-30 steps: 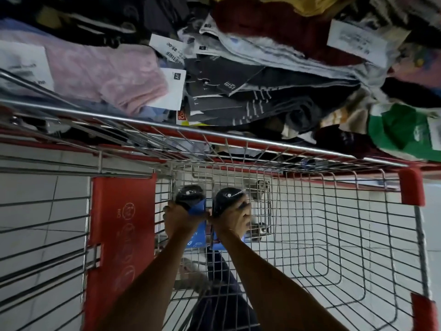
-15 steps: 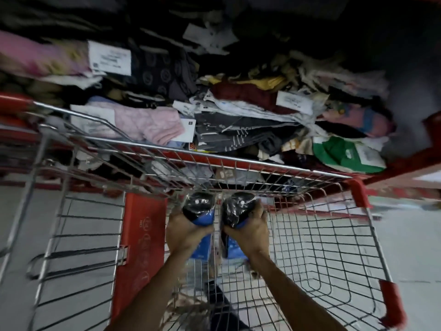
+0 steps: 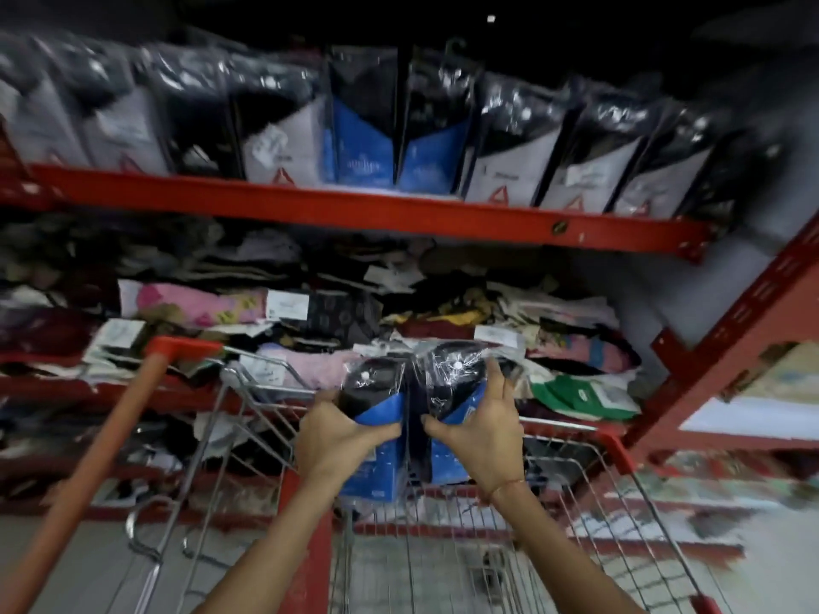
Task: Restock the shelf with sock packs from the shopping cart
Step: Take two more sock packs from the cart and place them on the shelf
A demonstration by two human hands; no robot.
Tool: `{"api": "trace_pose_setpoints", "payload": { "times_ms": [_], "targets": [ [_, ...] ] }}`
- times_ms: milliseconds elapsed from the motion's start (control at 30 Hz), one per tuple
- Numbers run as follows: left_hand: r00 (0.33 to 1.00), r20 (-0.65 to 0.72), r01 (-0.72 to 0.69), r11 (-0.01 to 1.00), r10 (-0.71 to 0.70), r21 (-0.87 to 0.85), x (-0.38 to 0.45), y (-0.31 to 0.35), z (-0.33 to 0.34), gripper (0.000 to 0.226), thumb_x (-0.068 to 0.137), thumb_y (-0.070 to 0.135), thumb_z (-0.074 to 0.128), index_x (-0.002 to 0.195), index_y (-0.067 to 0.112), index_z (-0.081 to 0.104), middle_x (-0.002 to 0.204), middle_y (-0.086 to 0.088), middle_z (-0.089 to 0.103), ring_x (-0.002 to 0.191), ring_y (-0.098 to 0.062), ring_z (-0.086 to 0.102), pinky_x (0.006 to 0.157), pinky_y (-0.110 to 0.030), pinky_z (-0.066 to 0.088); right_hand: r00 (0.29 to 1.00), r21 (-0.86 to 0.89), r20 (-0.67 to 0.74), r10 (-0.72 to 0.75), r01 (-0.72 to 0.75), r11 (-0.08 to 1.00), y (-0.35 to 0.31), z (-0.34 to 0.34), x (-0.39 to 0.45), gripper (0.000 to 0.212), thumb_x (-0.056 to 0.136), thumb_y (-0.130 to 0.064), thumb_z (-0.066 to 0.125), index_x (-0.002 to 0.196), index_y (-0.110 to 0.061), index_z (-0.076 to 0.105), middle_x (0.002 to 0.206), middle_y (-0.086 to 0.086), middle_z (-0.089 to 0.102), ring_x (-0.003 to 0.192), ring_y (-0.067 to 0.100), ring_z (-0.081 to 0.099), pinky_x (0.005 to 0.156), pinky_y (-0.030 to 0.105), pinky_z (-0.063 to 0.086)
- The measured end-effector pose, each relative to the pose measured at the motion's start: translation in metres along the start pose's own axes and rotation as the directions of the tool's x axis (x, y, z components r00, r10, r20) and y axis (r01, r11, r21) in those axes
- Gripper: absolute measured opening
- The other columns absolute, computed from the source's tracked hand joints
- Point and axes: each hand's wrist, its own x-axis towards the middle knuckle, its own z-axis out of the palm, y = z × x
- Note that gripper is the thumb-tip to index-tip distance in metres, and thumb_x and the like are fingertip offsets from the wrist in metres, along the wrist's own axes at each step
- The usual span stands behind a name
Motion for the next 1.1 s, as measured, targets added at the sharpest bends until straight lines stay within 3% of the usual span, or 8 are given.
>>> {"api": "trace_pose_setpoints", "payload": {
  "times_ms": [133, 233, 400, 600, 767, 933, 1100],
  "targets": [
    [0.985, -0.113, -0.133, 0.991, 0.134, 0.014, 0.015, 0.041, -0.033, 0.077, 0.033, 0.072, 0.073, 0.089, 0.019, 0.065, 0.07, 0.01, 0.069, 0.065, -0.01, 0.064, 0.048, -0.02, 0.04, 0.993, 0.026, -0.088, -0.081, 0.084, 0.996, -0.038, -0.028, 0.017, 0.121, 0.06, -0.049, 0.084, 0.152, -0.019, 0.011, 0.141, 0.01, 0.04, 0.104, 0.026, 0.061, 0.075, 0.033, 0.053],
    [0.964, -0.195, -0.184, 0.983, 0.183, 0.014, 0.023, 0.078, -0.058, 0.077, 0.039, 0.068, 0.079, 0.093, 0.016, 0.065, 0.068, 0.013, 0.063, 0.06, -0.008, 0.056, 0.041, -0.016, 0.032, 0.979, 0.067, -0.163, -0.124, 0.137, 0.988, -0.066, -0.046, 0.035, 0.122, 0.059, -0.049, 0.084, 0.151, -0.021, 0.011, 0.145, 0.007, 0.039, 0.116, 0.026, 0.056, 0.08, 0.029, 0.049],
    [0.904, -0.335, -0.28, 0.96, 0.266, 0.007, 0.046, 0.134, -0.092, 0.089, 0.037, 0.068, 0.081, 0.107, 0.017, 0.063, 0.086, 0.001, 0.072, 0.08, -0.021, 0.068, 0.052, -0.019, 0.04, 0.933, 0.058, -0.294, -0.206, 0.233, 0.971, -0.115, -0.074, 0.072, 0.12, 0.06, -0.051, 0.084, 0.151, -0.021, 0.012, 0.14, 0.008, 0.042, 0.118, 0.027, 0.054, 0.085, 0.035, 0.051],
    [0.772, -0.538, -0.413, 0.91, 0.339, -0.019, 0.077, 0.204, -0.123, 0.092, 0.044, 0.066, 0.082, 0.116, 0.015, 0.058, 0.098, -0.002, 0.071, 0.092, -0.025, 0.068, 0.061, -0.026, 0.043, 0.841, 0.001, -0.432, -0.324, 0.36, 0.933, -0.18, -0.102, 0.131, 0.118, 0.067, -0.052, 0.08, 0.153, -0.017, 0.007, 0.139, 0.011, 0.041, 0.122, 0.029, 0.049, 0.093, 0.042, 0.052],
    [0.666, -0.663, -0.479, 0.877, 0.341, -0.031, 0.108, 0.253, -0.126, 0.089, 0.045, 0.061, 0.084, 0.114, 0.014, 0.055, 0.108, -0.005, 0.068, 0.097, -0.027, 0.066, 0.073, -0.034, 0.051, 0.792, -0.011, -0.523, -0.315, 0.363, 0.932, -0.216, -0.11, 0.185, 0.117, 0.07, -0.052, 0.078, 0.153, -0.016, 0.005, 0.145, 0.014, 0.037, 0.128, 0.031, 0.043, 0.094, 0.041, 0.049],
    [0.633, -0.698, -0.485, 0.875, 0.334, -0.021, 0.135, 0.262, -0.097, 0.093, 0.047, 0.059, 0.084, 0.12, 0.012, 0.052, 0.113, -0.005, 0.064, 0.098, -0.029, 0.065, 0.072, -0.035, 0.05, 0.789, 0.012, -0.551, -0.27, 0.331, 0.944, -0.21, -0.092, 0.216, 0.118, 0.072, -0.053, 0.076, 0.153, -0.014, 0.001, 0.148, 0.015, 0.034, 0.132, 0.029, 0.038, 0.098, 0.037, 0.046],
    [0.632, -0.67, -0.508, 0.861, 0.39, 0.023, 0.156, 0.247, -0.067, 0.091, 0.052, 0.059, 0.082, 0.122, 0.009, 0.05, 0.11, -0.006, 0.063, 0.093, -0.027, 0.066, 0.063, -0.026, 0.043, 0.79, -0.005, -0.548, -0.276, 0.327, 0.945, -0.186, -0.066, 0.226, 0.112, 0.077, -0.053, 0.071, 0.153, -0.009, 0.002, 0.151, 0.017, 0.03, 0.131, 0.03, 0.04, 0.093, 0.034, 0.05]
  ]
}}
